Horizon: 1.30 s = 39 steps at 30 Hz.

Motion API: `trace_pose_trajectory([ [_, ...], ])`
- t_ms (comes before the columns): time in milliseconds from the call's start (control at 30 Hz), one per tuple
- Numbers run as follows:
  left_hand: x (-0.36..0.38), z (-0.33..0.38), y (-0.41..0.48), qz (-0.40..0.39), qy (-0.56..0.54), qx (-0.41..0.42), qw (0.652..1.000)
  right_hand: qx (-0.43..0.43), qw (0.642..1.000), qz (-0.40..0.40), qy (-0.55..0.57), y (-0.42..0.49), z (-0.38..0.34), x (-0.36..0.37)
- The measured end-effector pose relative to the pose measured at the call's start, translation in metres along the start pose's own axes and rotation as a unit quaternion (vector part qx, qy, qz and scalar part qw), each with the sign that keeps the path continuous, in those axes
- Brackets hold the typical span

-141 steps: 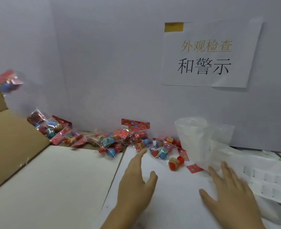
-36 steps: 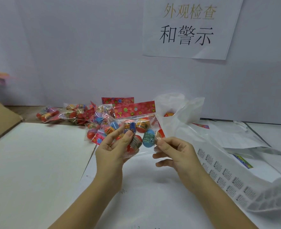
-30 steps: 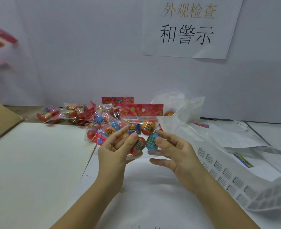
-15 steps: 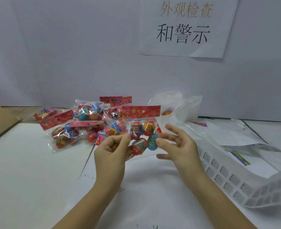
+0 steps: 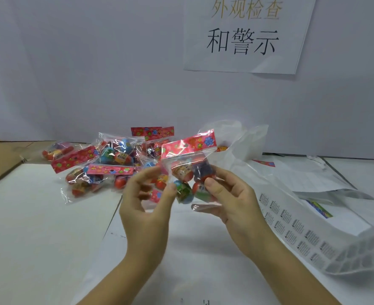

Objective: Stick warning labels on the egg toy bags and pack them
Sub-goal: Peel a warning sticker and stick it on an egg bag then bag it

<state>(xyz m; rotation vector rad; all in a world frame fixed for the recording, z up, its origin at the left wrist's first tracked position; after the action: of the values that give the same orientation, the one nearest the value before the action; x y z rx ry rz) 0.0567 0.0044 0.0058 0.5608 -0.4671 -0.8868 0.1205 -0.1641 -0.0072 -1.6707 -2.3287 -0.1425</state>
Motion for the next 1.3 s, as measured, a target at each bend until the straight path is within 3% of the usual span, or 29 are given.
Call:
trace_pose_trajectory([
  [100,0.013,-0.029,-0.003,-0.027,-0.090,-0.148,0.985,0.026,0.999,-0.026,0.040,0.003,0.005,0.001],
  [200,0.031,-0.039,-0.015,-0.078,-0.145,-0.224,0.961,0.043,0.995,-0.055,0.067,0.003,0.008,0.006],
  [600,0.037,-0.041,-0.019,-0.091,-0.197,-0.254,0.942,0.092,0.990,-0.049,0.092,0.009,0.015,-0.002],
  [900,0.039,-0.038,-0.015,-0.093,-0.223,-0.252,0.937,0.083,0.987,-0.039,0.131,0.009,0.012,-0.007],
  [1000,0.041,-0.041,-0.016,-0.111,-0.209,-0.258,0.937,0.068,0.995,-0.032,0.070,0.007,0.010,-0.007],
  [1067,0.040,-0.047,-0.018,-0.113,-0.195,-0.264,0.938,0.048,0.997,-0.011,-0.059,0.005,0.005,-0.007],
  [1167,0.036,-0.057,-0.019,-0.093,-0.187,-0.280,0.937,-0.047,0.945,0.149,-0.288,0.002,-0.028,-0.040],
  [1267,0.033,-0.066,-0.018,-0.091,-0.158,-0.282,0.942,-0.219,0.816,0.331,-0.421,-0.029,-0.088,-0.071],
  [1300,0.033,-0.067,-0.018,-0.101,-0.141,-0.276,0.945,-0.230,0.761,0.373,-0.478,-0.037,-0.099,-0.078],
])
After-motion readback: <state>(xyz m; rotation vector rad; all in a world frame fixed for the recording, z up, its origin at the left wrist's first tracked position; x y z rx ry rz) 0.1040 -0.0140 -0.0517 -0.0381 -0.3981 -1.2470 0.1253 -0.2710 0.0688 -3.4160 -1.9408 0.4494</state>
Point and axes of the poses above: each hand's wrist, its own y-axis towards the middle knuckle, its own x-axis out of the palm, z = x × y, the point moved 10 cm from there along y, towards the middle knuckle, and after that the axes turned 13 degrees about x, right-handed, at the moved point
